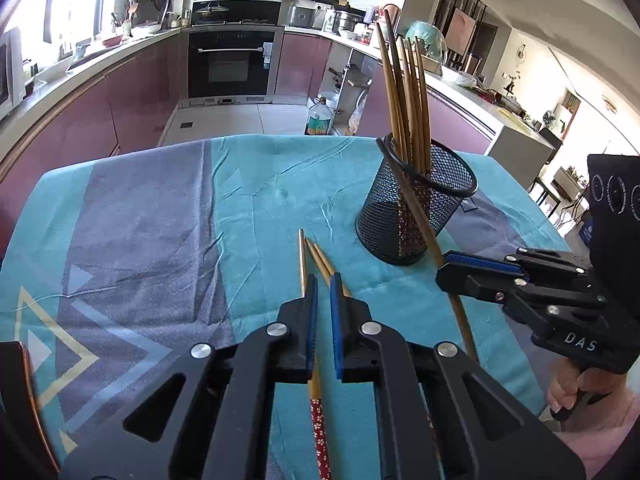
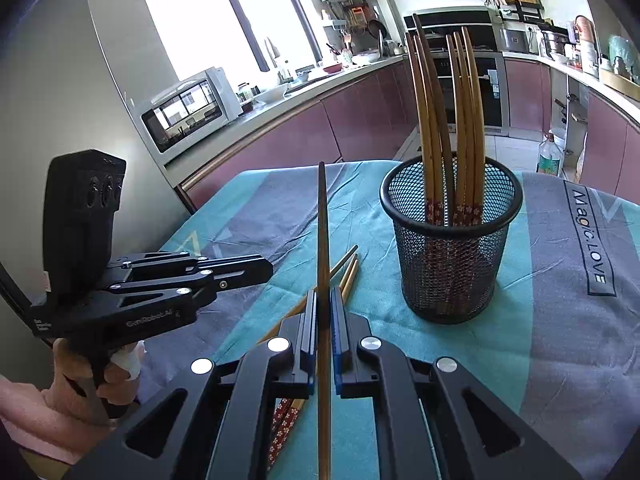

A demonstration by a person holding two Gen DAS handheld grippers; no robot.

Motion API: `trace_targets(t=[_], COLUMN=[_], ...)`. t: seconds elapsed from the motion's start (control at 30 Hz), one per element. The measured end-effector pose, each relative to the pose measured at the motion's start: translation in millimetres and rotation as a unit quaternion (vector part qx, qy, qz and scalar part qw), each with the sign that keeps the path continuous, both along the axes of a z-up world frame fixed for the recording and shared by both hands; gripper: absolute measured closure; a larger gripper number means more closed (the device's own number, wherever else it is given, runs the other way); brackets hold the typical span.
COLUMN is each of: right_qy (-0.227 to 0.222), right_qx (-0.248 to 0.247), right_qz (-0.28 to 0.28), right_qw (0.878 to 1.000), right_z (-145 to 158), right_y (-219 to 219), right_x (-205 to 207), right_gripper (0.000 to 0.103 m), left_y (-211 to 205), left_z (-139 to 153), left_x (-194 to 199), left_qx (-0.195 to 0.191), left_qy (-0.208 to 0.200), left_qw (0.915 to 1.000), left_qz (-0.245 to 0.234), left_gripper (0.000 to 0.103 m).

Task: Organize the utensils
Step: 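Carry the left gripper's chopstick upright over the mesh cup while the right gripper carries its own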

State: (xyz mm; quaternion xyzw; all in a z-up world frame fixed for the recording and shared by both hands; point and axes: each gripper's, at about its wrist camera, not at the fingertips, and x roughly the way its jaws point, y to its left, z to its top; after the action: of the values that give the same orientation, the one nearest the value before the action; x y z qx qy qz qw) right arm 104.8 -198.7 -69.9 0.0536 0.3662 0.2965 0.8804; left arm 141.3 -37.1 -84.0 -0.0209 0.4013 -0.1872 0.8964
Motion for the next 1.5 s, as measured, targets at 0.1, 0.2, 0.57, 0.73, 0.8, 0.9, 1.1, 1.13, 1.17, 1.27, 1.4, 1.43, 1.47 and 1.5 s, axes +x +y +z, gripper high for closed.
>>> trace_targets(t=[0.1, 0.2, 0.57, 0.73, 0.8, 0.9, 1.1, 1.13, 1.17, 1.27, 1.4, 1.43, 1.47, 1.5], right_qy=[-0.002, -0.002, -0.002, -0.008, -0.011, -0.018, -0.029, -0.032, -0.034, -0.040, -0.046, -0.047, -0.049, -0.051], right_qx=[0.001, 0.001, 0.002, 0.003, 0.005, 0.009, 0.017, 0.018, 0.020, 0.024, 0.028, 0.031, 0.032, 0.033], right_qz=[-0.001, -0.001, -0.004, -0.005, -0.007, -0.010, -0.014, -0.015, -0.016, -0.018, -0.022, -0.022, -0.022, -0.023], right_qw=[1.000, 1.000, 1.000, 1.000, 1.000, 1.000, 0.999, 0.999, 0.999, 0.999, 0.998, 0.998, 0.998, 0.998], right_z=[1, 1, 1, 4, 5, 9, 16, 18, 19, 23, 26, 27, 28, 29], right_y=[-2, -3, -9, -13, -12, -17, -23, -24, -25, -28, -31, -33, -34, -35], right_x=[-2, -2, -1, -3, -4, -5, -8, -9, -10, -11, -16, -16, -17, -18], right_gripper=[0.098, 0.098, 0.098, 0.098, 0.098, 0.098, 0.098, 0.098, 0.098, 0.098, 0.098, 0.098, 0.098, 0.098], left_y=[-6, -14, -31, -28, -25, -19, -7, -5, -4, 1, 8, 10, 12, 15], left_z=[-11, -27, -48, -44, -41, -32, -6, -1, 2, 14, 29, 33, 37, 40], left_x=[10, 20, 39, 38, 36, 32, 16, 14, 11, 5, -6, -10, -12, -14], left_qx=[0.023, 0.049, 0.091, 0.076, 0.062, 0.042, 0.000, -0.007, -0.012, -0.024, -0.044, -0.049, -0.052, -0.056], left_qy=[0.011, 0.027, 0.033, 0.034, 0.036, 0.032, 0.016, 0.014, 0.011, 0.001, -0.009, -0.013, -0.017, -0.021], left_qw=[0.9997, 0.9984, 0.9952, 0.9963, 0.9972, 0.9985, 0.9999, 0.9999, 0.9999, 0.9997, 0.9989, 0.9986, 0.9983, 0.9980], left_qz=[-0.001, 0.000, 0.015, 0.022, 0.021, 0.017, 0.004, 0.000, -0.002, -0.007, -0.015, -0.016, -0.017, -0.020], left_gripper=[0.090, 0.087, 0.095, 0.095, 0.095, 0.095, 0.096, 0.096, 0.096, 0.096, 0.096, 0.096, 0.096, 0.096])
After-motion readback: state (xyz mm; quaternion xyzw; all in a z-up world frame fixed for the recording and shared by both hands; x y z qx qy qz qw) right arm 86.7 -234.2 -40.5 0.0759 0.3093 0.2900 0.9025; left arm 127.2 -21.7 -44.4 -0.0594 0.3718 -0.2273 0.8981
